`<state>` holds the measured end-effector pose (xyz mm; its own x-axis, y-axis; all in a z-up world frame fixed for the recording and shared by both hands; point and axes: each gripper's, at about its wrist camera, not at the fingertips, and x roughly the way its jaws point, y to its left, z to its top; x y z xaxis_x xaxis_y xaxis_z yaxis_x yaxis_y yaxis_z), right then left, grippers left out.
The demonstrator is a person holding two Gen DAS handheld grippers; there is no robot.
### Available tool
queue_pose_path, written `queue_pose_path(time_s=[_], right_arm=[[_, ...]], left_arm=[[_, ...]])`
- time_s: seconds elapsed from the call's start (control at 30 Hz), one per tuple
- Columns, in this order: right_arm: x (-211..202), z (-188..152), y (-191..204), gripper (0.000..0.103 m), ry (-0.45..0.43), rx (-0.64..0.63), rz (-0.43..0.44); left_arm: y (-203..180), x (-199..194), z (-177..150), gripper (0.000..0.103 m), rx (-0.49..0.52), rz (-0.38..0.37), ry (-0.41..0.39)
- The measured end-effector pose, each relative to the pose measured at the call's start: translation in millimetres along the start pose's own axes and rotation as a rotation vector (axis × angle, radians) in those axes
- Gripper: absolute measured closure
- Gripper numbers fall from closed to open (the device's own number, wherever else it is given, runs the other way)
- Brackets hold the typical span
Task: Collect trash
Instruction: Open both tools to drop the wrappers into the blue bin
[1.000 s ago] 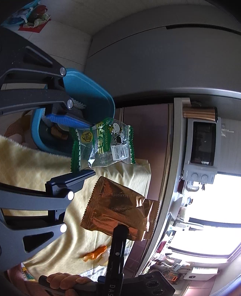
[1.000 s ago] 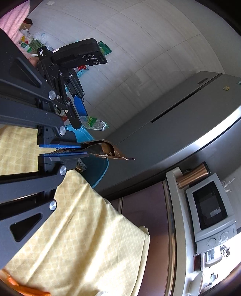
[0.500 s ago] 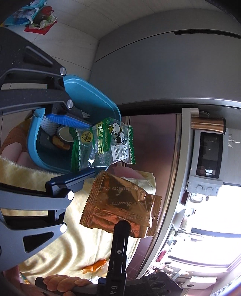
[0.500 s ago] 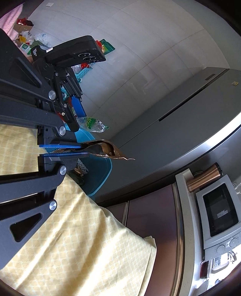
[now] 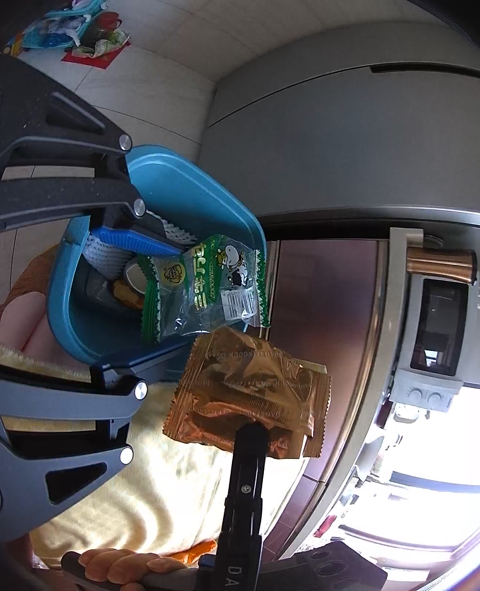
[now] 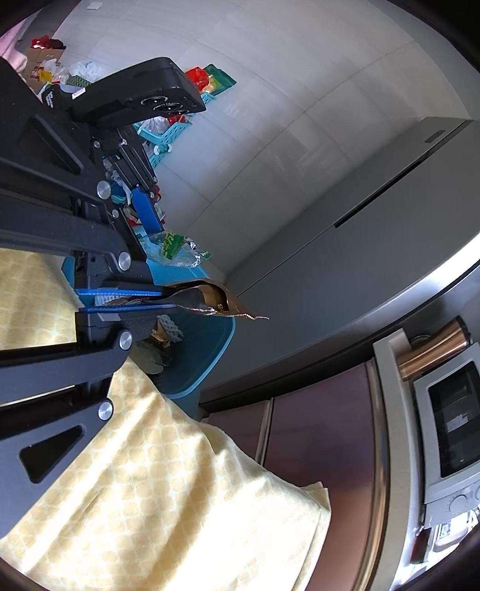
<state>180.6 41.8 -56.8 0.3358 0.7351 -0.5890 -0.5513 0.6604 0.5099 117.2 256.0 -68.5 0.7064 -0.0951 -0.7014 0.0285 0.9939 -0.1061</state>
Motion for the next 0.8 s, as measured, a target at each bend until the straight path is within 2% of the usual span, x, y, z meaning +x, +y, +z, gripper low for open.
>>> queue_pose_path(time_s=[0.47,0.67,0.8], right_arm=[[41.5,6.1,2.4,0.1,0.071,0.01,-0.038],[52.1,5.6,-1.6,0.091,0.097,0.031,-0.049],[52.0,2.0,-6.9,0.091,0.105,0.046,-0.056]], left_arm=[[10.7,37.1,-4.8,0.058,-0.04,0.016,0.074],[18.6,54.2,-7.9,0.056,-0.067,0.019,0.104],[21.5,64.4,-10.4,0.052,-0.084,0.018,0.128]])
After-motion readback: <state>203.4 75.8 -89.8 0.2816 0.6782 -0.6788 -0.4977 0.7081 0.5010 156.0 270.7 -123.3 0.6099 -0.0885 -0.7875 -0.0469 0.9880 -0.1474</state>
